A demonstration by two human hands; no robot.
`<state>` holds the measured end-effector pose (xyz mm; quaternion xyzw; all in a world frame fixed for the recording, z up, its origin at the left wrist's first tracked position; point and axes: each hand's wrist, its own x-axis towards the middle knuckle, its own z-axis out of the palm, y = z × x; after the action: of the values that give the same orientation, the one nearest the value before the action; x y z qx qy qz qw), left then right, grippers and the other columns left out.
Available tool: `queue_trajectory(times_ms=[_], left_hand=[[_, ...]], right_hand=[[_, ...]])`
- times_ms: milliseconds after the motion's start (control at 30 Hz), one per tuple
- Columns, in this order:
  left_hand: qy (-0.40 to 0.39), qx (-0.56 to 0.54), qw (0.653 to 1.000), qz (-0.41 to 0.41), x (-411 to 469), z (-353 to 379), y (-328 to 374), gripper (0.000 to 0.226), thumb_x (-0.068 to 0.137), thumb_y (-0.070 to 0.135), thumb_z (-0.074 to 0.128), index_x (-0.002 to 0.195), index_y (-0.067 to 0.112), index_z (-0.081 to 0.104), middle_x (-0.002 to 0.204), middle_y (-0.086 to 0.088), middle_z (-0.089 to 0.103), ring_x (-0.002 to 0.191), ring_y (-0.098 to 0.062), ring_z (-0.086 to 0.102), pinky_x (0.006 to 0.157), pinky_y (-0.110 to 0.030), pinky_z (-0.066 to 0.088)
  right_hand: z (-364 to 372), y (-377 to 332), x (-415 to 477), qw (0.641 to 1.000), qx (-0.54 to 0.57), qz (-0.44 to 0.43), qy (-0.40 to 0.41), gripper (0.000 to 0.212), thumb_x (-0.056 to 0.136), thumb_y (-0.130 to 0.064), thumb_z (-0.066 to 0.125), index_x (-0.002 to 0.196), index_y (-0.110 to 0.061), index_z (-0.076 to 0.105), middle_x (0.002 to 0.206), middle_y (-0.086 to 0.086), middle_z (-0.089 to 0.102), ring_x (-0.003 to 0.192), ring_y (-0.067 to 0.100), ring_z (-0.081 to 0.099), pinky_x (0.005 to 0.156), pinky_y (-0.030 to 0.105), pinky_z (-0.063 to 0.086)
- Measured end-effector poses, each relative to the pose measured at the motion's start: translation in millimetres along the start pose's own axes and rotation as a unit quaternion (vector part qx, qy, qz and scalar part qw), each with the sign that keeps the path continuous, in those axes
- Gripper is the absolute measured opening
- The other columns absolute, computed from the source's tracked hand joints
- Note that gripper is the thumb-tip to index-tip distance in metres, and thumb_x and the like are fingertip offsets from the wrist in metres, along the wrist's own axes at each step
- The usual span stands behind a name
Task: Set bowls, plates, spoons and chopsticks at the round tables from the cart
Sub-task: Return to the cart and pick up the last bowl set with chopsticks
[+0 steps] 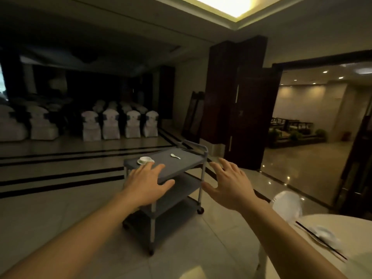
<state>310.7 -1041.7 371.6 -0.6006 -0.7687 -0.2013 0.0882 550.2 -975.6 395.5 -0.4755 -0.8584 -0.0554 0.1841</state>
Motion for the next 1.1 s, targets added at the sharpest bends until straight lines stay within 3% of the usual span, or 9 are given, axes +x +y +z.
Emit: queue_trajectory(times_ms=[167, 333, 533, 900, 1100], left_hand=[[0.028, 0.028, 0.999, -0.034, 57, 1, -70, 0.076, 0.087, 0.074, 0.042, 0.151, 0.032, 0.034, 0.151, 0.003, 0.044, 0.135, -0.020, 0.044, 0.107, -0.042, 0.038], [0.025, 0.028, 0.997, -0.070, 118, 32, -112, 0.078, 0.086, 0.076, 0.040, 0.150, 0.033, 0.034, 0.151, 0.003, 0.043, 0.136, -0.022, 0.043, 0.107, -0.043, 0.037], [0.011, 0.048, 0.994, -0.095, 221, 95, -146, 0.081, 0.082, 0.081, 0.034, 0.150, 0.037, 0.030, 0.152, 0.003, 0.040, 0.139, -0.022, 0.039, 0.109, -0.045, 0.034], [-0.029, 0.045, 0.977, -0.208, 461, 229, -195, 0.087, 0.083, 0.084, 0.028, 0.156, 0.036, 0.021, 0.166, -0.004, 0.020, 0.151, -0.027, 0.021, 0.119, -0.047, 0.021], [-0.030, 0.005, 0.966, -0.257, 556, 292, -229, 0.082, 0.088, 0.077, 0.033, 0.155, 0.031, 0.026, 0.160, -0.003, 0.033, 0.143, -0.027, 0.036, 0.107, -0.044, 0.037]], right_hand=[[33, -47, 97, 0.999, 0.013, -0.041, 0.013, 0.081, 0.088, -0.074, 0.042, 0.155, -0.032, 0.025, 0.163, 0.004, 0.027, 0.148, 0.029, 0.024, 0.118, 0.049, 0.025], [81, -58, 186, 0.997, 0.011, -0.072, -0.001, 0.085, 0.086, -0.080, 0.039, 0.156, -0.033, 0.022, 0.164, 0.004, 0.024, 0.149, 0.029, 0.023, 0.117, 0.049, 0.026], [158, -24, 310, 0.996, 0.011, -0.093, -0.007, 0.095, 0.077, -0.089, 0.026, 0.156, -0.036, 0.020, 0.167, 0.004, 0.018, 0.151, 0.031, 0.019, 0.119, 0.049, 0.020], [297, 47, 572, 0.984, 0.046, -0.145, -0.088, 0.092, 0.085, -0.080, 0.034, 0.159, -0.029, 0.014, 0.169, 0.009, 0.008, 0.153, 0.032, 0.011, 0.122, 0.050, 0.014], [365, 53, 680, 0.973, 0.081, -0.171, -0.134, 0.088, 0.089, -0.078, 0.031, 0.160, -0.028, 0.014, 0.169, 0.007, 0.011, 0.153, 0.030, 0.014, 0.120, 0.049, 0.020]])
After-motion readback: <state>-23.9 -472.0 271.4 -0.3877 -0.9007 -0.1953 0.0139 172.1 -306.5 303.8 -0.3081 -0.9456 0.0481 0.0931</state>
